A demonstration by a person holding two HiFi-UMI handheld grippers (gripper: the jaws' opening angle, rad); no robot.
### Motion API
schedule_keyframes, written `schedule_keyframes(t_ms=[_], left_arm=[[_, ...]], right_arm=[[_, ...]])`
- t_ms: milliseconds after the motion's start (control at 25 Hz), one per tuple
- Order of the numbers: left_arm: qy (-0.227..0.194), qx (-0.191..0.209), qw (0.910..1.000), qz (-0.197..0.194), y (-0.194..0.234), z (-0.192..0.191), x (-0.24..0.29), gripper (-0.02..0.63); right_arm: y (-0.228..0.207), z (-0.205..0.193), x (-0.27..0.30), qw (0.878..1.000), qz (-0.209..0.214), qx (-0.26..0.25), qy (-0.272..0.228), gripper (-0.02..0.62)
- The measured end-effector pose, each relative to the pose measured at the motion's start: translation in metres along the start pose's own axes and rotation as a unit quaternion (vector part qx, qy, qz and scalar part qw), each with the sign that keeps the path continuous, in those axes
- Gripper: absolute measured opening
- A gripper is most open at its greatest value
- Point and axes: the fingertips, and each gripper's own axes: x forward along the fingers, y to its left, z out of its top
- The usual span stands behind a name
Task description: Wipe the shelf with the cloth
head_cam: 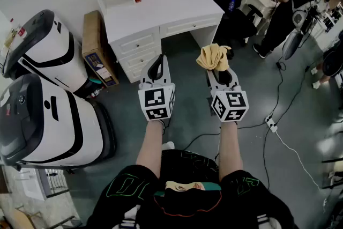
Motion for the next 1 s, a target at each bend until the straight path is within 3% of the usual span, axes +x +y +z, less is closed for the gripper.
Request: schedule_keyframes(t_ms=[240,720,1000], left_arm=[[0.01,-0.011,0.9999,-0.006,0.008,-0.007,0.001,-0.002],[-0.014,-0.03,0.9994,0.002,0.061,0.004,0.037,-0.002],[-0.01,-0.063,0.9979,0.013,0.091,-0.011,0.053,-0.002]], right_arm=[[-0.002,-0.001,0.004,1.0,-0.017,0.026,0.004,0.14],[0.005,0.01,0.057,1.0,-0.024,-0.008,0.017,0.141],[0.02,-0.012,0.078,0.998,-0.02,-0.03,0.05,0.141]])
